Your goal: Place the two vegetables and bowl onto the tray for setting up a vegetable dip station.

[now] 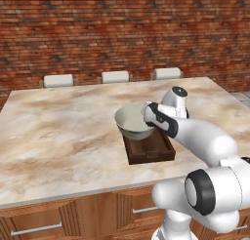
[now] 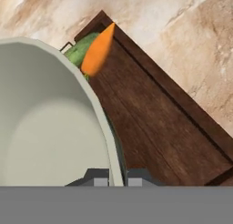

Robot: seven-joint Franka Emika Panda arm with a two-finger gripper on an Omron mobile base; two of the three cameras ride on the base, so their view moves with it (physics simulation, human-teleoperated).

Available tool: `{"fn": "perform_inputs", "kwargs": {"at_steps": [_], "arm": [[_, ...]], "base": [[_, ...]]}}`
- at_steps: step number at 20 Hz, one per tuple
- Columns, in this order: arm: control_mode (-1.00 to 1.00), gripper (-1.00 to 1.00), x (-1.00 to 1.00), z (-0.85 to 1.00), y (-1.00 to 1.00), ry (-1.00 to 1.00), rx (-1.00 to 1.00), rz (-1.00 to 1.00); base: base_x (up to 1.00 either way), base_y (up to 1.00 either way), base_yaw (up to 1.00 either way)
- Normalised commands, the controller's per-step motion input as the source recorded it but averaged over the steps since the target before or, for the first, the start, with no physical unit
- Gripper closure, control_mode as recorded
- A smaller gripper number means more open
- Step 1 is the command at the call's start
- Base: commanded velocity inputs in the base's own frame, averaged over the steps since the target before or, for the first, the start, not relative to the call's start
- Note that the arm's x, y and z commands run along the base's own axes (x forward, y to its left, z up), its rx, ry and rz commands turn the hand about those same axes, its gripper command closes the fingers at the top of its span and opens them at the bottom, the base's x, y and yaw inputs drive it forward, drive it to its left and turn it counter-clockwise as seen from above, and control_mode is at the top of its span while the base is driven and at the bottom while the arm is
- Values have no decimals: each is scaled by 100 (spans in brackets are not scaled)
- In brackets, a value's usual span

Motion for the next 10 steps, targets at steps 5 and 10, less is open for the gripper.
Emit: {"fn": "perform_inputs", "kwargs": {"at_steps": [5, 10], "arm": [[-100, 100, 0, 0, -31, 0, 0, 0], [-100, 100, 0, 0, -28, 0, 0, 0]], "base": [[0, 0, 0], [0, 0, 0]]}}
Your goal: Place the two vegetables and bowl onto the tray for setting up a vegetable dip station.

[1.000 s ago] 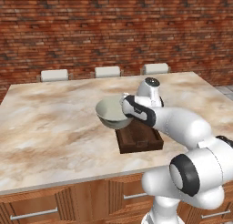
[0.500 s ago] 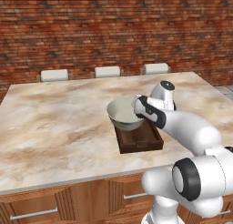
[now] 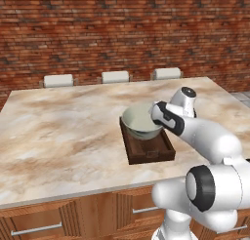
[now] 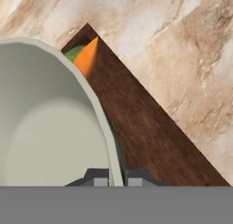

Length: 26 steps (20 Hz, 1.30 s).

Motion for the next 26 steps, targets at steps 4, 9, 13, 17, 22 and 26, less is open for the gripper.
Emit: {"fn": "perform_inputs", "kwargs": {"at_steps": [4, 9, 13, 17, 22, 26], "arm": [[-100, 100, 0, 0, -22, 0, 0, 0], [-100, 100, 0, -4, -15, 0, 0, 0], [-100, 100, 0, -14, -9, 0, 0, 0], [-100, 100, 0, -18, -5, 0, 0, 0], [-100, 100, 2, -16, 0, 0, 0, 0], [-100, 100, 2, -18, 0, 0, 0, 0]], "base": [[0, 0, 0], [0, 0, 0], [0, 0, 0], [0, 0, 0], [0, 0, 0], [0, 0, 0]]}}
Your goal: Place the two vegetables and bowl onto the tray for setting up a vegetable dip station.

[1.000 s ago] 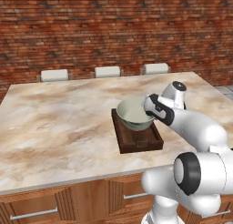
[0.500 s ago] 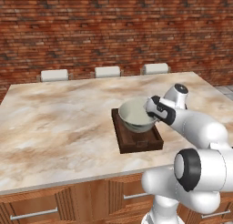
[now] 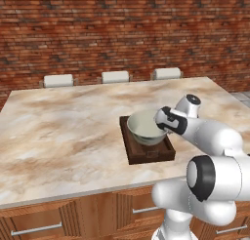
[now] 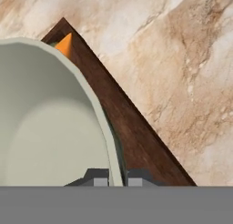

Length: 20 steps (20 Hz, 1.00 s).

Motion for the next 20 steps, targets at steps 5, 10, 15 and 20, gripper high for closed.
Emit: {"fn": "perform_inputs", "kwargs": {"at_steps": [5, 10, 15, 20], "arm": [[-100, 100, 1, -20, -5, 0, 0, 0], [-100, 100, 4, -10, -7, 0, 0, 0], [-100, 100, 2, -3, -4, 0, 0, 0], [-100, -100, 0, 0, 0, 0, 0, 0]], "base": [[0, 0, 0], [0, 0, 0], [0, 0, 0], [0, 0, 0]]}}
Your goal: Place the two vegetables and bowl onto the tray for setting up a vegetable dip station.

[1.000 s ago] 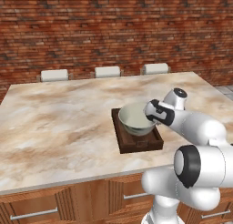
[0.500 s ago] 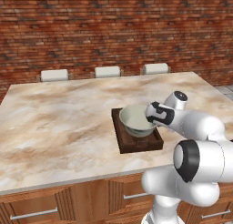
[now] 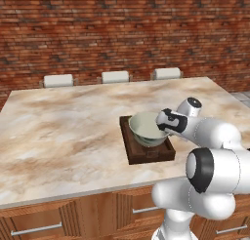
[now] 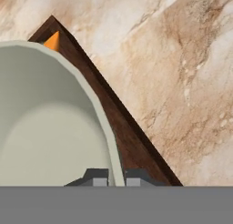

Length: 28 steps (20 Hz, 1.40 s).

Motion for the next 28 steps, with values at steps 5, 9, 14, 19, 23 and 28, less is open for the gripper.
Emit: {"fn": "perform_inputs", "kwargs": {"at_steps": [5, 9, 14, 19, 23, 28], "arm": [[-100, -100, 0, 0, 0, 0, 0, 0], [-100, -100, 0, 0, 0, 0, 0, 0], [-100, -100, 0, 7, 0, 0, 0, 0], [-100, -100, -22, 45, 0, -3, 0, 0], [-100, -100, -32, 50, 0, -1, 0, 0], [-100, -100, -45, 49, 0, 0, 0, 0]], "base": [[0, 0, 0], [0, 0, 0], [0, 0, 0], [0, 0, 0], [0, 0, 0], [0, 0, 0]]}}
